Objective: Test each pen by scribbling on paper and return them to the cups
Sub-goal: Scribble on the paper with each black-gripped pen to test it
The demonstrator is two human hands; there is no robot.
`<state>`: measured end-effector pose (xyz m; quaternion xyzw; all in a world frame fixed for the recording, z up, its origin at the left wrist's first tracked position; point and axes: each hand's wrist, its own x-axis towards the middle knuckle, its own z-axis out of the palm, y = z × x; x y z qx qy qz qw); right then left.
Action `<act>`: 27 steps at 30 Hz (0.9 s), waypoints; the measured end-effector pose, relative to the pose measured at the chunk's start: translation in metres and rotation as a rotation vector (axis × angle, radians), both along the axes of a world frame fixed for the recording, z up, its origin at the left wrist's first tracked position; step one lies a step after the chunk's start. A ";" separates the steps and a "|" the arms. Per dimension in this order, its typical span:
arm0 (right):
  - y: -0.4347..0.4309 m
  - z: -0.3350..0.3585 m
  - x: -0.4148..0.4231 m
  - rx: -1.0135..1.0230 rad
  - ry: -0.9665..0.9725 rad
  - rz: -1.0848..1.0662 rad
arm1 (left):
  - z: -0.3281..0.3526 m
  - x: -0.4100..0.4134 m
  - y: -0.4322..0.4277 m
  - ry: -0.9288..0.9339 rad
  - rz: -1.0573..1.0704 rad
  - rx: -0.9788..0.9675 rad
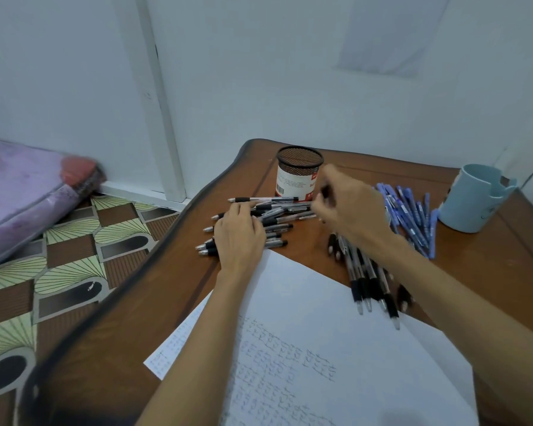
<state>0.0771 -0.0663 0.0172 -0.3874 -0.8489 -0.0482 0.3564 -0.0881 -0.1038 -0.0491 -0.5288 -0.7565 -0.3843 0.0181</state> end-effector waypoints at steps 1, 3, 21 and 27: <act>-0.011 0.007 0.007 -0.100 0.168 0.036 | 0.000 0.000 0.000 -0.002 0.000 -0.010; -0.044 0.016 0.019 -0.406 0.349 0.162 | -0.001 -0.001 0.001 -0.004 -0.001 -0.018; -0.100 0.019 0.049 -1.198 0.504 0.334 | -0.004 -0.001 0.000 0.040 -0.012 -0.015; -0.098 -0.004 0.059 -1.350 0.764 0.413 | -0.005 -0.002 0.000 0.052 -0.012 -0.010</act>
